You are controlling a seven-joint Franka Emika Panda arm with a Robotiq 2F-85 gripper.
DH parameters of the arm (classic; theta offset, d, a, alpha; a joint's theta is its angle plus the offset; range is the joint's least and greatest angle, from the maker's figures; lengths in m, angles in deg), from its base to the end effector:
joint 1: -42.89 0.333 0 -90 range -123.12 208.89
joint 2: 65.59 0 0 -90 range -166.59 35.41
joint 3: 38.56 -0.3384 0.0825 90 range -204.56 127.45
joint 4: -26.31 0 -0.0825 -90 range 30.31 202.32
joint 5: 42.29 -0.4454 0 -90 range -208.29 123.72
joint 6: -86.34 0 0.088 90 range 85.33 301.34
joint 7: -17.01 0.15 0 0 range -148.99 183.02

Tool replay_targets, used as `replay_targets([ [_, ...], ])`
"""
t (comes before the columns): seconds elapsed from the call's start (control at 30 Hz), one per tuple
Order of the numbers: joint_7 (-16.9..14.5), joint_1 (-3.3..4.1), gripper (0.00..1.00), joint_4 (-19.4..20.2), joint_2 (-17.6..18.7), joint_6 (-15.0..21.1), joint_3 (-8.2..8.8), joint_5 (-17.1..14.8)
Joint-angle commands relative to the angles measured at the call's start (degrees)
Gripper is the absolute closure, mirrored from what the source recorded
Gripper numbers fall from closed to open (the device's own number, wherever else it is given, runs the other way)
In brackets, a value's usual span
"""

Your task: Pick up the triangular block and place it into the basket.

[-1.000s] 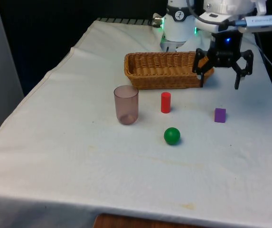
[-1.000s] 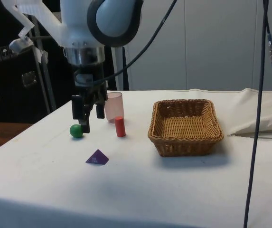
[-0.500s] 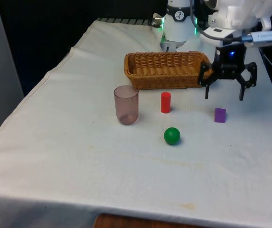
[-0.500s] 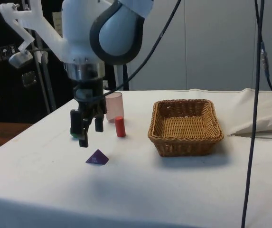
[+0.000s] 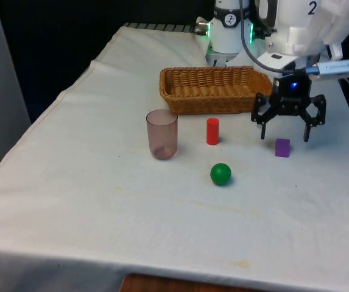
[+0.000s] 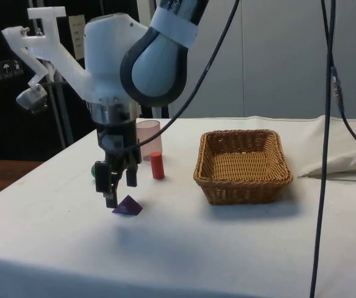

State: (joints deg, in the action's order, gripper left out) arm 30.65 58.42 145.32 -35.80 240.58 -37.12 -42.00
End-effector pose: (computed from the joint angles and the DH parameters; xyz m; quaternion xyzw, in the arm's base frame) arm 0.6237 0.1559 0.1066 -0.9988 -0.0081 -0.0479 0.0042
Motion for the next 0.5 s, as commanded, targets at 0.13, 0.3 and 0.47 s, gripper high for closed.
replay_targets([
  [0.13, -0.46, -0.46, 0.00, -0.69, 1.38, 0.74, -0.57, -0.63],
  [0.3, 0.00, -0.06, 0.00, -0.97, 1.89, 0.34, 0.00, 0.00],
  [0.47, -0.40, -0.40, 0.19, -1.55, 2.92, 0.92, -0.46, -0.52],
])
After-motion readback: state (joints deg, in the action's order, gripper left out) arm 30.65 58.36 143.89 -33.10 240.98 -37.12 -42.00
